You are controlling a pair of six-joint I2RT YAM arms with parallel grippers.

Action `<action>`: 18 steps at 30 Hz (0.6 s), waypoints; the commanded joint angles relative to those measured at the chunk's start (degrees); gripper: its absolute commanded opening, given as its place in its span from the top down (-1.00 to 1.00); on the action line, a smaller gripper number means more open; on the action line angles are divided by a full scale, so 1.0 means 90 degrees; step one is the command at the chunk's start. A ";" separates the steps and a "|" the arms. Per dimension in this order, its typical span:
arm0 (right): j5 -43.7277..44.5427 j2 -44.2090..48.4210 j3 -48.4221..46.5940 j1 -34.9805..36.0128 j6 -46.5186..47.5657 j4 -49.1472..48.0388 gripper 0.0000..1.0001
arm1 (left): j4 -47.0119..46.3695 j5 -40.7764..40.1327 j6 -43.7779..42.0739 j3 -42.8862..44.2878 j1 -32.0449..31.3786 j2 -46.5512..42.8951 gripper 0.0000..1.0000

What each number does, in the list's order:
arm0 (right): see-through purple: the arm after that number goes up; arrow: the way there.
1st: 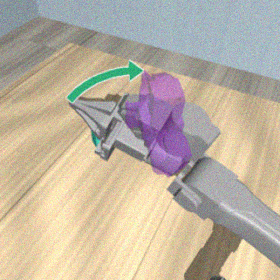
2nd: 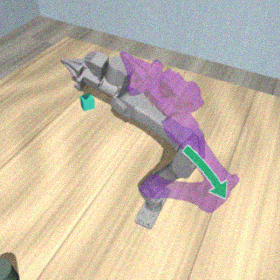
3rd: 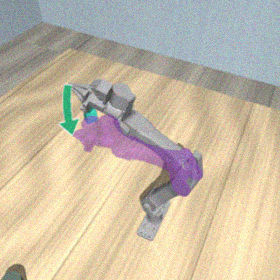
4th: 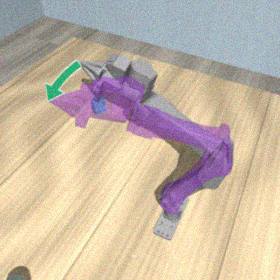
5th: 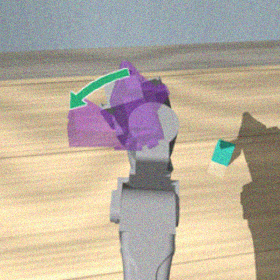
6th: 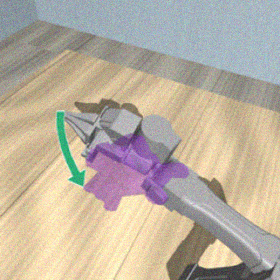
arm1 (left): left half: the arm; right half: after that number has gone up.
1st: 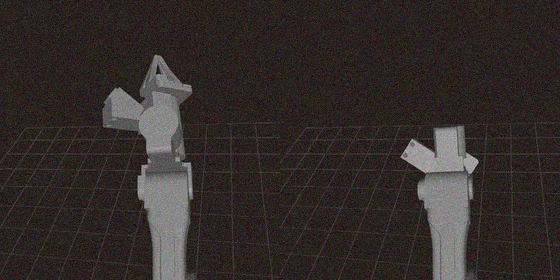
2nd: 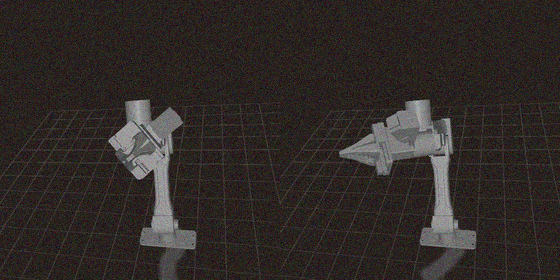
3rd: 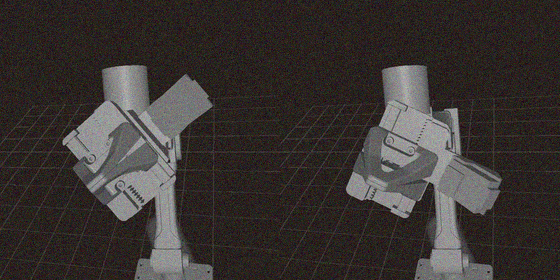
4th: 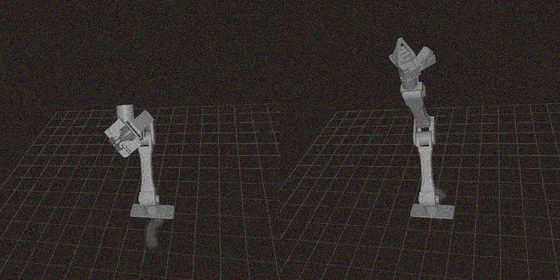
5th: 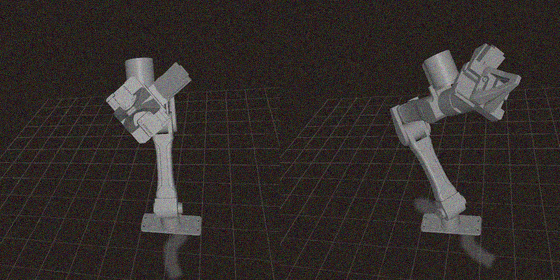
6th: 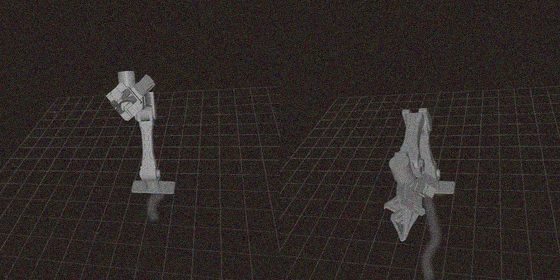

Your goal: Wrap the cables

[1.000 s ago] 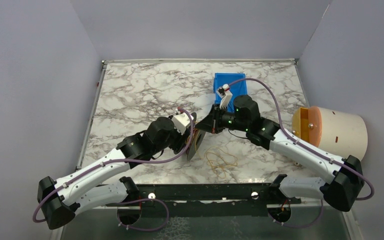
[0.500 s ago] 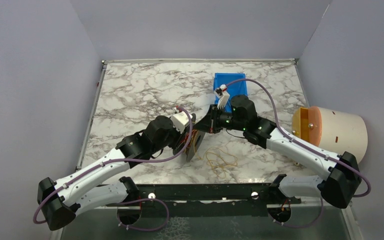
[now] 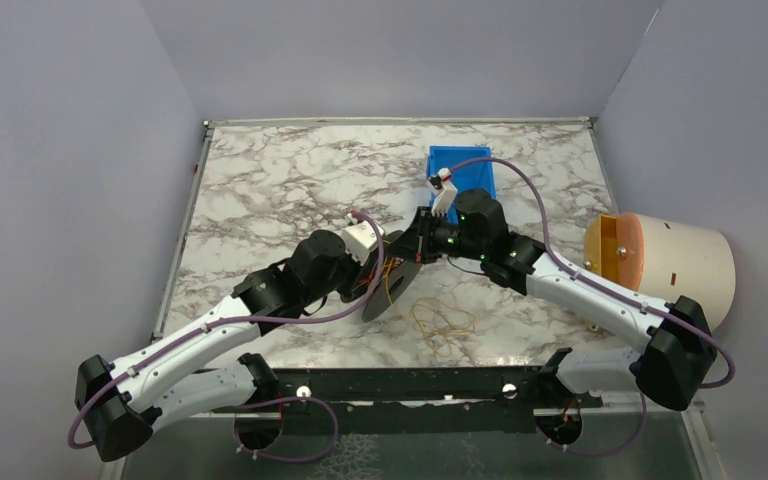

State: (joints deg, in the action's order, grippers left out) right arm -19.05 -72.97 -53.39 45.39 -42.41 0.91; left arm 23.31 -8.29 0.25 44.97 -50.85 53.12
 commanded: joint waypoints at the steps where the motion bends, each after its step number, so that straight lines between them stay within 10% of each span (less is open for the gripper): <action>1: 0.0660 0.0052 -0.0115 0.0011 0.0252 0.0057 0.99 | -0.0097 -0.0031 -0.0027 -0.0105 0.0015 -0.0030 1.00; 10: 0.1699 0.0450 -0.0195 0.0010 0.0898 0.0532 0.99 | -0.0137 0.0052 -0.0057 -0.0113 0.0016 0.0057 1.00; 18: 0.1350 0.0336 -0.0127 0.0010 0.0816 0.0453 0.99 | -0.0140 0.0096 -0.0084 -0.0104 0.0023 0.0066 0.62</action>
State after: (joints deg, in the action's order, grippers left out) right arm -7.88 -69.91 -53.41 45.63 -35.66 4.91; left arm 21.76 -8.34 -0.12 44.62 -50.70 53.74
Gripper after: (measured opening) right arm 0.017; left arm 0.165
